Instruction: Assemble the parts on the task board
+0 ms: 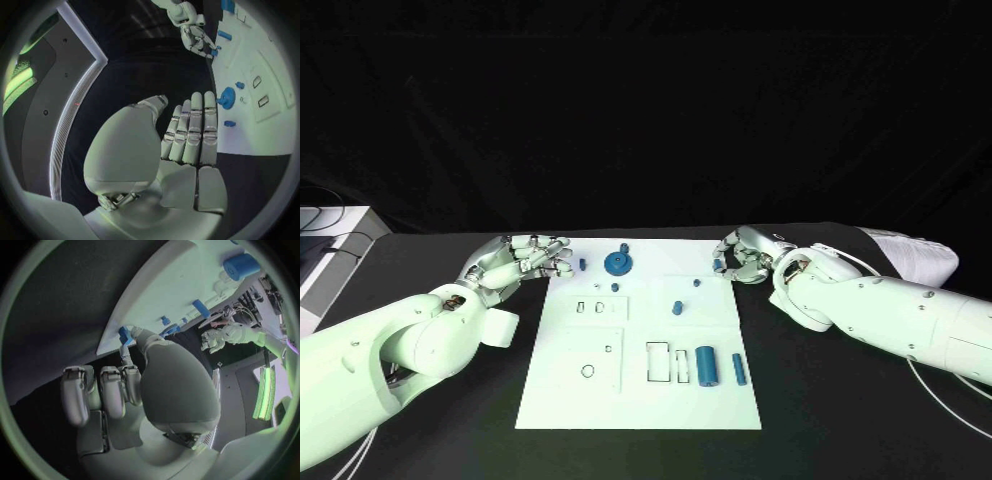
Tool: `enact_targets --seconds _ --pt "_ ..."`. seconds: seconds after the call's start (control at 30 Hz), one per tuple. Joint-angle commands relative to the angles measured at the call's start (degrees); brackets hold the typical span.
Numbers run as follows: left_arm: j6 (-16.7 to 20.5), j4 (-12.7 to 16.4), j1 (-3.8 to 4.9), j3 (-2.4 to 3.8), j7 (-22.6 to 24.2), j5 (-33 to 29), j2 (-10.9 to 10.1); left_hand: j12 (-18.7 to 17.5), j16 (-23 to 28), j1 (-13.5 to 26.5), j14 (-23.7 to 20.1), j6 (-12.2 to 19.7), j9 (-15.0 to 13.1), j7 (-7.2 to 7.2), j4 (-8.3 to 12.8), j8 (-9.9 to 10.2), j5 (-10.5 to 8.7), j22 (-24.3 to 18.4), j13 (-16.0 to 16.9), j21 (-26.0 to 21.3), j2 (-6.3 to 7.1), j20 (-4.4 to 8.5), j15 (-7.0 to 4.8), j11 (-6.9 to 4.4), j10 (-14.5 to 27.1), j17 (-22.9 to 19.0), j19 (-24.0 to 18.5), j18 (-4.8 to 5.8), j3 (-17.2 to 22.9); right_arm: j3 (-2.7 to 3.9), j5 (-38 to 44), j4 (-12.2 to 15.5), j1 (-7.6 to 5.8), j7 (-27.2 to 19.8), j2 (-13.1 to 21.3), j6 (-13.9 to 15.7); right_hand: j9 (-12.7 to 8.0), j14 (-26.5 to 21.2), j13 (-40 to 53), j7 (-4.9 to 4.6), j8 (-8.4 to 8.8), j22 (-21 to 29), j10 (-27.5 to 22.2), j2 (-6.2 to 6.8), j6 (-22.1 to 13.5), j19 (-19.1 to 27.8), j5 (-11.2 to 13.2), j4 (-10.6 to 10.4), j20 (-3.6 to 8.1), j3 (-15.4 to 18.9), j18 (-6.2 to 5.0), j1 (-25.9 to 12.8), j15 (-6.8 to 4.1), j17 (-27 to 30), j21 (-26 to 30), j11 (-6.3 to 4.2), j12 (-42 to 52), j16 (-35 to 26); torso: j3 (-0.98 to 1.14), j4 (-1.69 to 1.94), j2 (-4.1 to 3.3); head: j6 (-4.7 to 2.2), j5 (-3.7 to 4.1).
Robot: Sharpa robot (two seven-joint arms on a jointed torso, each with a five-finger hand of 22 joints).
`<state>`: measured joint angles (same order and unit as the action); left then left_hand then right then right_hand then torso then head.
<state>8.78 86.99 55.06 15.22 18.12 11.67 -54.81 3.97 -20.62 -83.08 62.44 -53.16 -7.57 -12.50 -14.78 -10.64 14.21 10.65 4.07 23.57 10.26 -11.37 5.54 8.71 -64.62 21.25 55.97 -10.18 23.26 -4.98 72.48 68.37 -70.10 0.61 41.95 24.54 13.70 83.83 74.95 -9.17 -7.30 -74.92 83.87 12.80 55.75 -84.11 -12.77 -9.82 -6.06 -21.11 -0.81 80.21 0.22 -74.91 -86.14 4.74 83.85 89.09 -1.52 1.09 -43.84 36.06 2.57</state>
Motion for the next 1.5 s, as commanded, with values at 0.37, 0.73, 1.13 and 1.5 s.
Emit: enact_targets --seconds 0.37,0.73,1.13,1.5 --pt "-0.84 0.03 -0.01 0.03 0.58 0.24 0.06 -0.03 -0.39 0.36 -0.38 -0.41 -0.02 -0.07 0.08 0.34 -0.16 0.08 0.04 0.19 0.26 0.1 -0.11 0.05 -0.39 0.1 -0.5 -0.17 0.34 -0.02 -0.2 -0.52 0.1 -0.56 -0.32 -2.5 0.3 5.44 10.08 0.69 -1.32 -12.12 1.94 -1.43 2.33 -4.13 -0.43 0.14 0.54 -1.91 -0.15 0.22 -0.71 -11.8 -0.31 -1.07 0.6 0.17 -0.09 -0.03 -0.04 -0.02 -0.11" --pt "-0.81 -0.03 -0.01 0.03 0.52 0.25 0.04 -0.1 -0.42 0.42 -0.41 -0.35 -0.01 -0.13 0.07 0.39 -0.16 0.11 0.02 0.23 0.25 0.1 -0.09 0.09 -0.34 0.18 -0.54 -0.16 0.41 -0.01 -0.23 -0.77 0.11 -0.46 -0.4 -2.31 0.31 5.46 10.1 0.74 -1.39 -12.17 1.96 -1.52 2.43 -4.16 -0.42 0.17 0.58 -2.08 -0.14 0.23 -0.75 -11.88 -0.36 -1.12 0.62 0.18 -0.11 0.0 -0.07 -0.04 -0.11" --pt "-0.85 -0.15 -0.01 0.03 0.48 0.29 0.09 -0.1 -0.42 0.42 -0.41 -0.35 -0.01 -0.13 0.07 0.39 -0.16 0.11 0.02 0.23 0.25 0.1 -0.09 0.09 -0.34 0.18 -0.54 -0.16 0.41 0.06 -0.39 0.52 0.09 -0.53 -0.01 3.46 0.6 5.58 10.86 1.31 -2.37 -12.93 2.65 -2.21 3.73 -4.61 -0.37 0.44 0.92 -3.27 0.1 0.06 -1.11 -12.38 -1.26 -1.61 1.51 0.3 -0.14 0.01 0.0 -0.08 -0.28" --pt "-0.76 -0.25 -0.01 0.03 0.54 0.3 0.08 -0.17 -0.45 0.52 -0.46 -0.28 0.01 -0.19 0.05 0.45 -0.16 0.13 0.0 0.29 0.25 0.08 -0.05 0.14 -0.28 0.27 -0.58 -0.15 0.48 0.63 1.28 5.22 -1.9 3.36 0.7 5.85 0.76 5.6 10.89 1.58 -2.83 -13.32 2.68 -2.15 4.24 -4.84 -0.33 0.82 1.09 -3.62 0.23 0.16 -1.31 -12.47 -1.72 -1.87 1.54 0.32 -0.25 -0.09 0.08 -0.3 -0.47"
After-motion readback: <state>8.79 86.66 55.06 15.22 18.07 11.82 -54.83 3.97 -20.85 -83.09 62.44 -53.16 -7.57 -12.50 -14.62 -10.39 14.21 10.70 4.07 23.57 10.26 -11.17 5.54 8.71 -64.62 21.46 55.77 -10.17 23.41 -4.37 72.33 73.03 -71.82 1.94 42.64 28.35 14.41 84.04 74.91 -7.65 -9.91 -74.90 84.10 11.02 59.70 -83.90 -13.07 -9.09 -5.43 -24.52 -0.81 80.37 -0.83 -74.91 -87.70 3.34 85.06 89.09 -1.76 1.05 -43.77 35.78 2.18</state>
